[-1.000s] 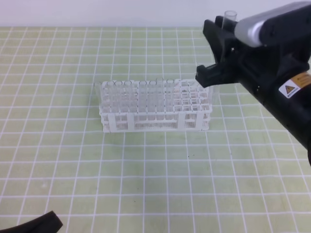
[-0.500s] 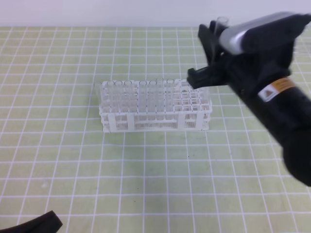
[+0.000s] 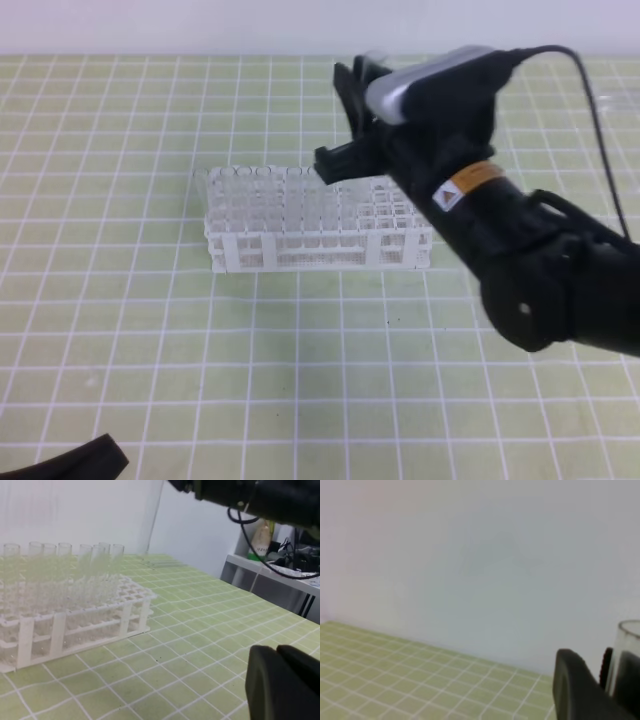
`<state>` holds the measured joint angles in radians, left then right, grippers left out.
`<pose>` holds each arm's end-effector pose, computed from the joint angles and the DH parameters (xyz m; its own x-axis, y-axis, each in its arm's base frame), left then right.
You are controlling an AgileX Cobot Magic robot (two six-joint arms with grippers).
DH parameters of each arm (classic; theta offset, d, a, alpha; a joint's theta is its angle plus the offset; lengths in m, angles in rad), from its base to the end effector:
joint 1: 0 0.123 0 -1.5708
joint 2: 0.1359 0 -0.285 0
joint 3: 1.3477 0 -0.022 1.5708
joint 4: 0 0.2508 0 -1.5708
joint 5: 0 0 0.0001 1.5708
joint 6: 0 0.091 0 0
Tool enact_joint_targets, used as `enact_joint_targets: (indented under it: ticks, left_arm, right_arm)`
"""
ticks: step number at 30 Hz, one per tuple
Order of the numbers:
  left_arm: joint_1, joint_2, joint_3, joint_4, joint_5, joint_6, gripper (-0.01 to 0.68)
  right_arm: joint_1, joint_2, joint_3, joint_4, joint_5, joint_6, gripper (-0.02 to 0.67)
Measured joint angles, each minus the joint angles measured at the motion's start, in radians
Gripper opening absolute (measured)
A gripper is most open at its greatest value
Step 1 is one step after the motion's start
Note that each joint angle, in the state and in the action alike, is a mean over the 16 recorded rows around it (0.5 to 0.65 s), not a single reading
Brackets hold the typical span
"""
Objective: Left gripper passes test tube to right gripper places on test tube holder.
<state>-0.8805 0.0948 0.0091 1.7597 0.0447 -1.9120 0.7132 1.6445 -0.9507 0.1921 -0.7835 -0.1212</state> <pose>0.0443 -0.0472 0.2052 -0.1177 -0.0952 -0.9885 0.7330 0.6632 -0.1512 0.2854 0.2307 0.2918 0.1175 0.1223 -0.9855 -0.5497 0.8345 0.0380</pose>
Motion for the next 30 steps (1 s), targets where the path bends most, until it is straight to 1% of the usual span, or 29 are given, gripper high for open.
enact_joint_targets:
  ticks: [6,14,30]
  left_arm:
    - [0.000,0.000,0.000,0.000,-0.002,0.000,0.000]
    - [0.000,0.000,0.000,0.000,-0.002,0.000,0.000]
    - [0.000,0.003,0.006,0.010,0.003,0.000,0.000]
  right_arm:
    - [-0.016,0.047,-0.032,0.016,0.015,-0.003,0.008]
    - [-0.050,0.075,-0.036,0.030,0.001,-0.004,0.008]
    - [-0.074,0.173,-0.037,0.021,-0.108,0.006,0.008]
